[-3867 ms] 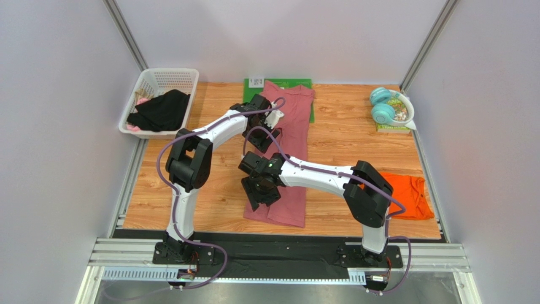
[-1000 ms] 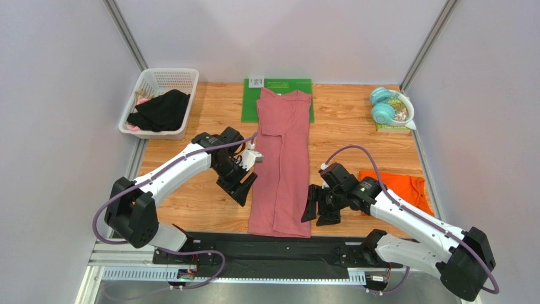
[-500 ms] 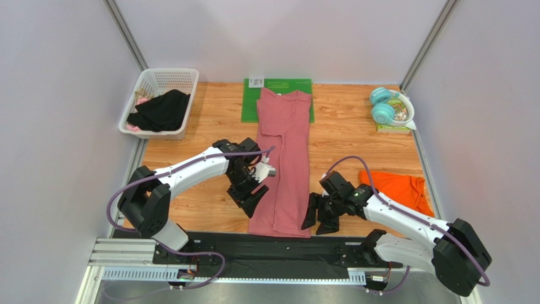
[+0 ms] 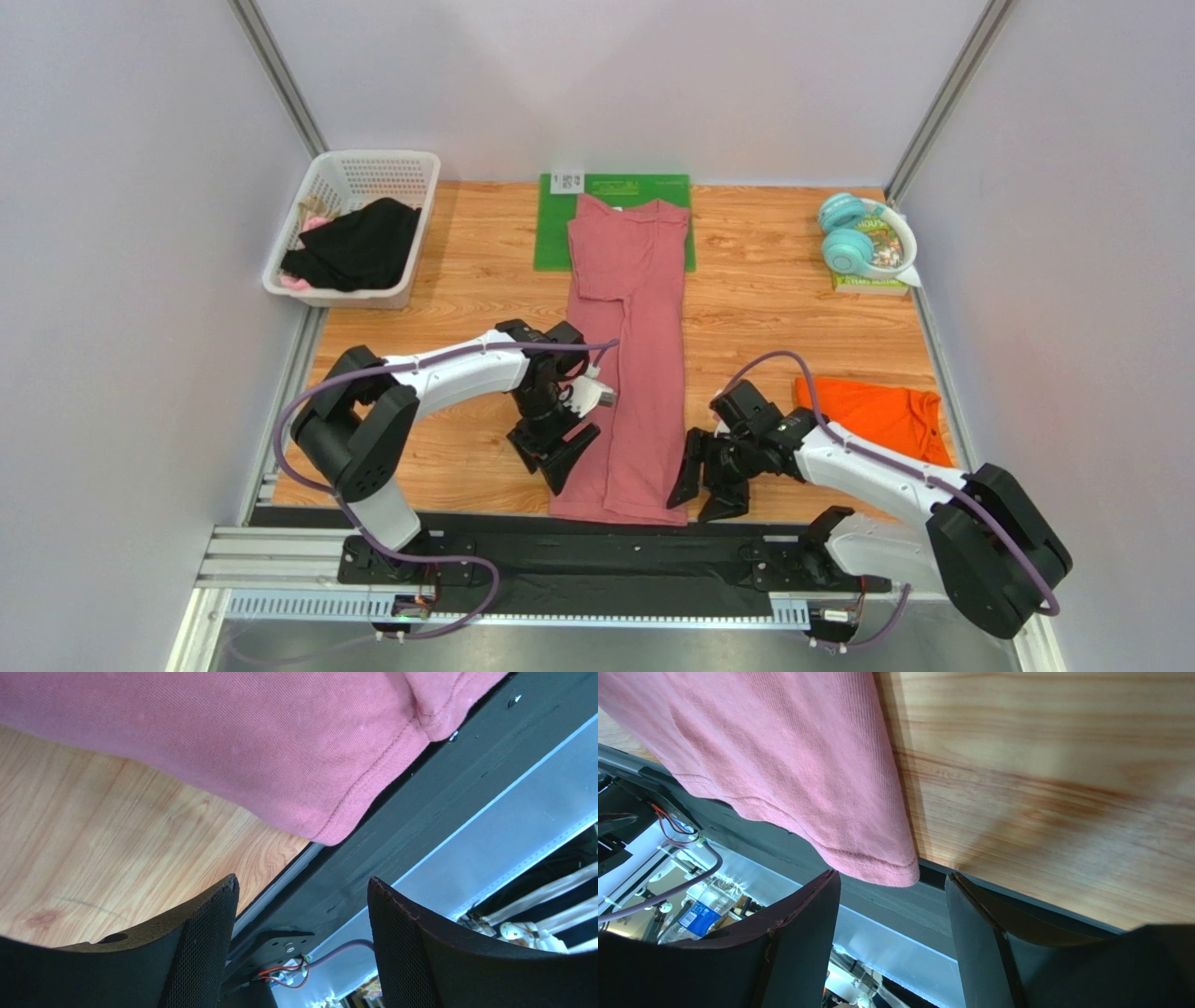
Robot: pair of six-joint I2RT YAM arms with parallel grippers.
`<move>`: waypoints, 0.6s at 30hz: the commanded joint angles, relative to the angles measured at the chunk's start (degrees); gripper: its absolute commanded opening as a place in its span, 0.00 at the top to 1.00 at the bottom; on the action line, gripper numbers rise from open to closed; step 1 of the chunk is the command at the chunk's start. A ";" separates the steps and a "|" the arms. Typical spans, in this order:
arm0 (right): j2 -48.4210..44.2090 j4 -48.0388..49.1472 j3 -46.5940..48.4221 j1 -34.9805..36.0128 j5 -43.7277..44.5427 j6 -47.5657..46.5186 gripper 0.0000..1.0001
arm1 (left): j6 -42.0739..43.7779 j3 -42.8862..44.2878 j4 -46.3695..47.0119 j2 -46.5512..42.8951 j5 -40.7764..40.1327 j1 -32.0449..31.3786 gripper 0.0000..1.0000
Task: Fold and stack the t-shirts
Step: Grab the bottom of the folded rectangular tshirt with both arms
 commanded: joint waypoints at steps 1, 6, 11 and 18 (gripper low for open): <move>0.70 4.10 -0.36 -0.62 -2.23 -0.92 0.37 | -2.73 -0.35 1.97 1.59 1.70 -0.35 0.26; 1.58 4.89 -0.45 -1.58 -2.76 -1.27 0.37 | -4.48 -0.88 3.37 5.19 3.29 -0.35 0.24; 1.94 5.07 -0.45 -1.59 -3.20 -1.36 0.37 | -6.15 -0.88 4.78 5.12 5.91 0.52 0.23; 0.88 4.63 -0.36 -1.67 -2.94 -0.75 0.38 | -10.90 -8.86 15.41 -2.53 8.12 3.08 0.20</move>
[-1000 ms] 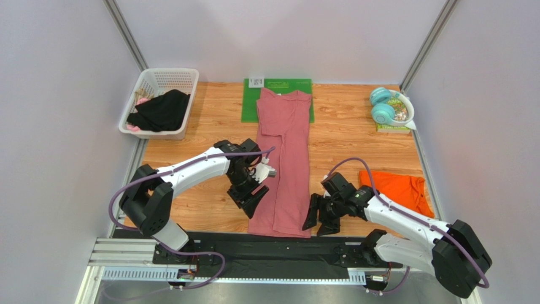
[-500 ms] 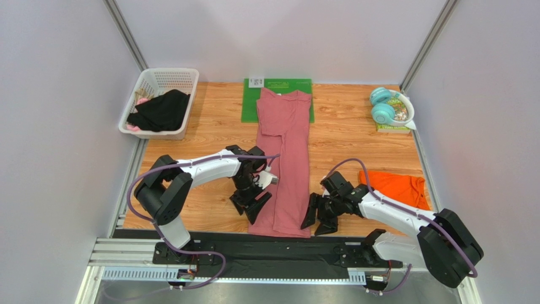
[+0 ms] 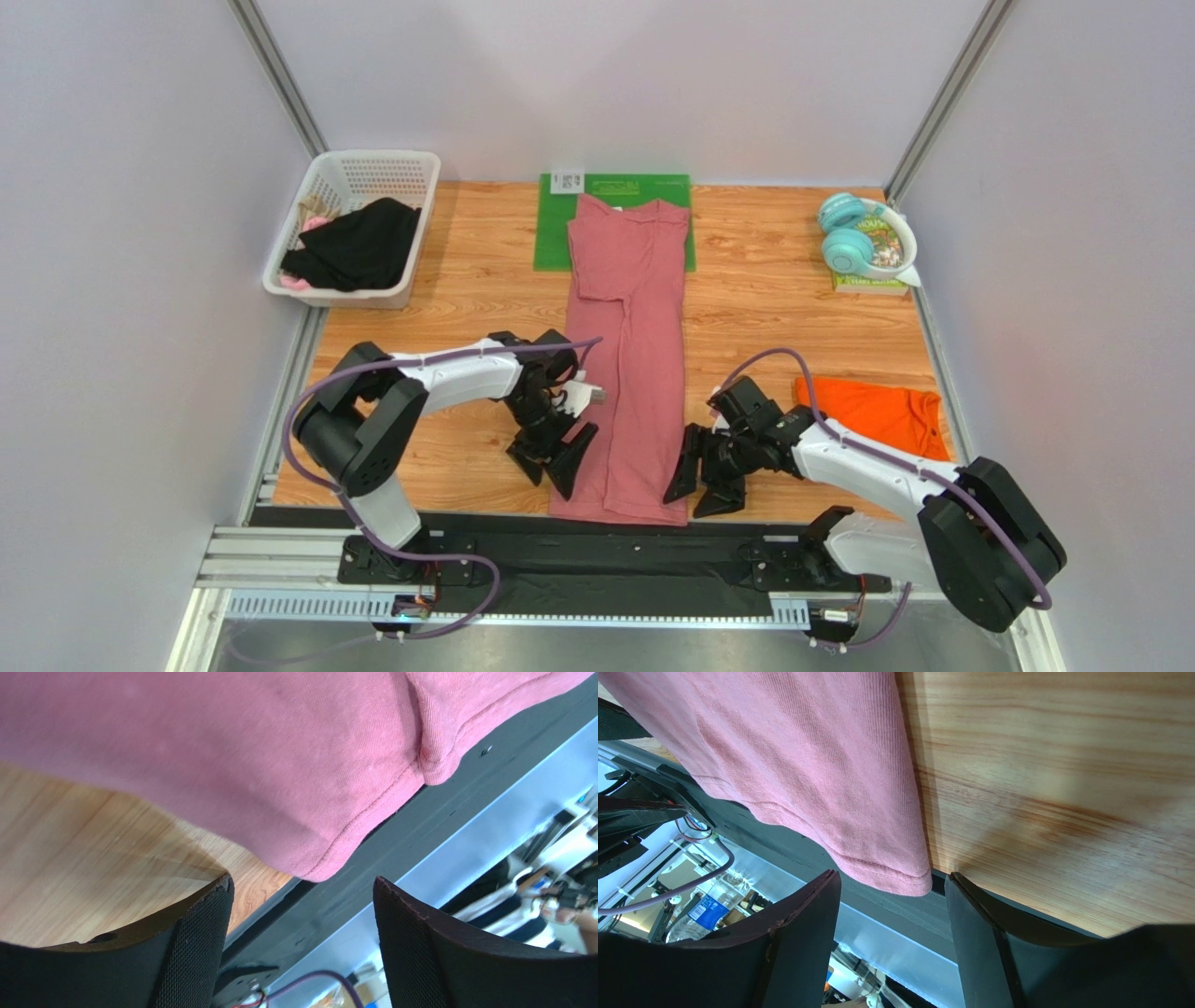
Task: Fold and stack the t-shirts
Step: Grab the bottom of the folded rectangular tshirt with both arms
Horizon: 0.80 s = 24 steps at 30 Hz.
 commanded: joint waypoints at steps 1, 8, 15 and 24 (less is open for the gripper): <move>-1.09 1.17 -0.14 -0.38 -0.86 0.04 0.38 | -3.21 -4.33 7.79 -6.14 3.02 0.83 0.19; -3.10 -1.12 1.70 -0.38 0.19 -0.05 0.38 | -5.84 -9.25 12.45 -11.16 0.05 0.13 0.24; -2.76 0.38 1.27 -0.38 0.81 0.83 0.38 | -6.29 -10.31 13.51 -10.11 -3.99 -1.20 0.30; 0.58 4.68 -0.58 -0.47 -0.86 1.27 0.38 | -7.51 -11.63 14.12 -9.66 -4.88 -1.37 0.32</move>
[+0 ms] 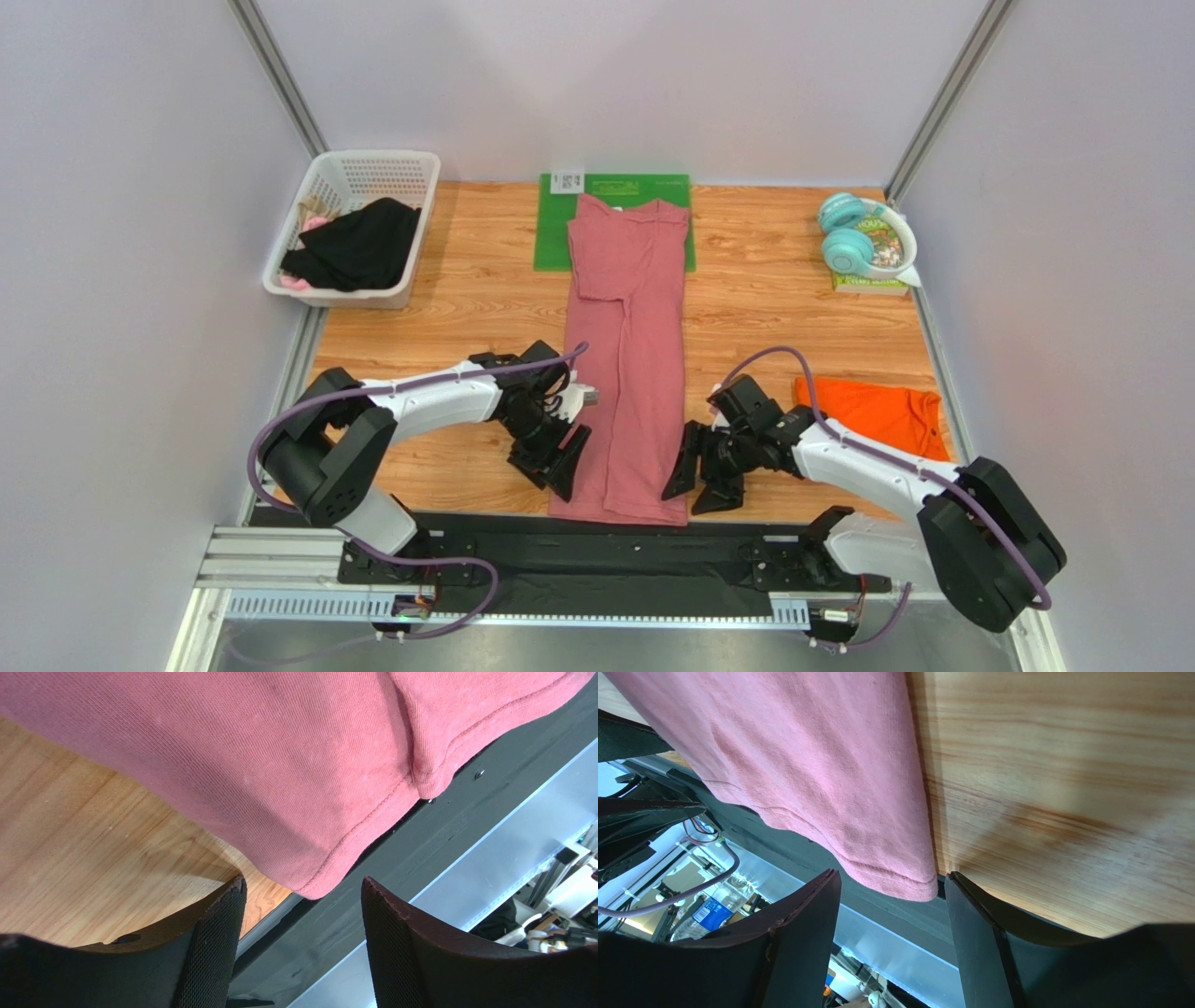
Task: Fold and stack the t-shirts
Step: Grab the bottom of the folded rectangular tshirt with both arms
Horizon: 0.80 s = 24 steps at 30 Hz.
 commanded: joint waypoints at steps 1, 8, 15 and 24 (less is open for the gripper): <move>1.19 4.14 -1.21 -0.12 -1.32 0.72 0.38 | -0.76 -1.86 2.52 0.37 -2.87 -0.54 0.32; 5.15 8.89 -2.89 -0.12 -2.73 1.16 0.38 | -0.41 -1.43 2.87 1.16 -4.18 -3.00 0.32; 5.59 10.03 -4.20 -0.12 -3.25 1.60 0.38 | 0.29 0.16 1.82 3.97 -4.18 -6.34 0.32; 1.30 8.63 -7.19 -0.12 -3.52 2.48 0.39 | 0.03 -1.16 1.99 0.46 -4.01 -6.78 0.32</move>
